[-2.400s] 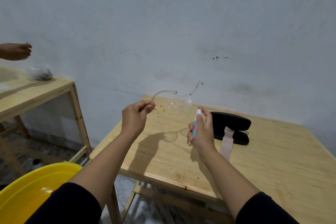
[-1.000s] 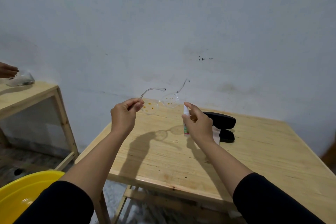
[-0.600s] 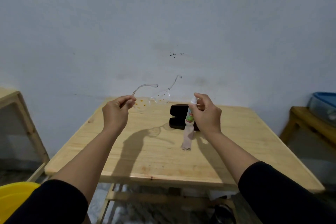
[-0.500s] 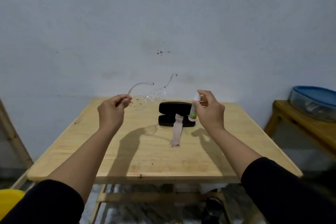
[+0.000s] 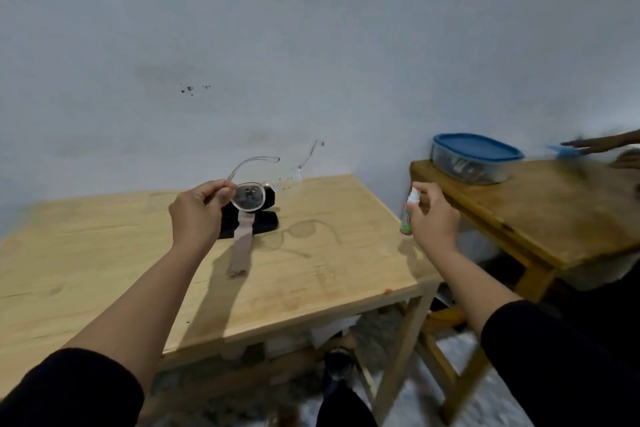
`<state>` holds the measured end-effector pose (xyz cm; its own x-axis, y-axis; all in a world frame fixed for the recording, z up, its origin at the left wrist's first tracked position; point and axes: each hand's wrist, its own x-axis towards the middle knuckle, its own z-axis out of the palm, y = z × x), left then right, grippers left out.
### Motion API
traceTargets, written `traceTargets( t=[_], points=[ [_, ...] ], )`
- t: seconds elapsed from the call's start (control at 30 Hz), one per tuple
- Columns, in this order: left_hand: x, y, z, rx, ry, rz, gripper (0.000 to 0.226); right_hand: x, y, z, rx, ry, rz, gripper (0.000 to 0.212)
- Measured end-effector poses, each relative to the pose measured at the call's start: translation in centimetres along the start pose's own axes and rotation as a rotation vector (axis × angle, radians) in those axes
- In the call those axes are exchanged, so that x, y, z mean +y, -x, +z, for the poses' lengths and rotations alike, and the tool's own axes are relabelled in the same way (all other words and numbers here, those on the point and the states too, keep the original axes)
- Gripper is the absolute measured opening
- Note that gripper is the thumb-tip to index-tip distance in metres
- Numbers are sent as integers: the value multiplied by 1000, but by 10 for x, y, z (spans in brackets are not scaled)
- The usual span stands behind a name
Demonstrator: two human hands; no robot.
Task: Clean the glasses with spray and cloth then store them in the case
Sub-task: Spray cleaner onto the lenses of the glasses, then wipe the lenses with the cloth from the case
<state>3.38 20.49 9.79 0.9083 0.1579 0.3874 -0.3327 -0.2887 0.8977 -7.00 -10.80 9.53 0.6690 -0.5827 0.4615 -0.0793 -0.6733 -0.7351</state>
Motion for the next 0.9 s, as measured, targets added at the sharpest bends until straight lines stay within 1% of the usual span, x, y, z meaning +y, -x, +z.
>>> traceTargets(
  t=[0.2,0.47,0.57,0.7,0.8,0.9],
  points=[
    [-3,2,25,-42,-8,-21,12,43,7,-1,-50,36,75,30],
    [-3,5,36,-68,-40,-18,12,57,8,5,-76,26,82,31],
    [-1,6,38,-77,-49,-7,12,58,7,3,-90,44,62,37],
    [0,6,37,-75,-45,-1,13,60,5,2,-167,78,30,47],
    [4,5,35,-64,-29,-12,12,59,1,0,-239,182,-15,55],
    [8,5,31,-56,-12,-4,11,51,-5,-6,-278,368,-93,53]
  ],
)
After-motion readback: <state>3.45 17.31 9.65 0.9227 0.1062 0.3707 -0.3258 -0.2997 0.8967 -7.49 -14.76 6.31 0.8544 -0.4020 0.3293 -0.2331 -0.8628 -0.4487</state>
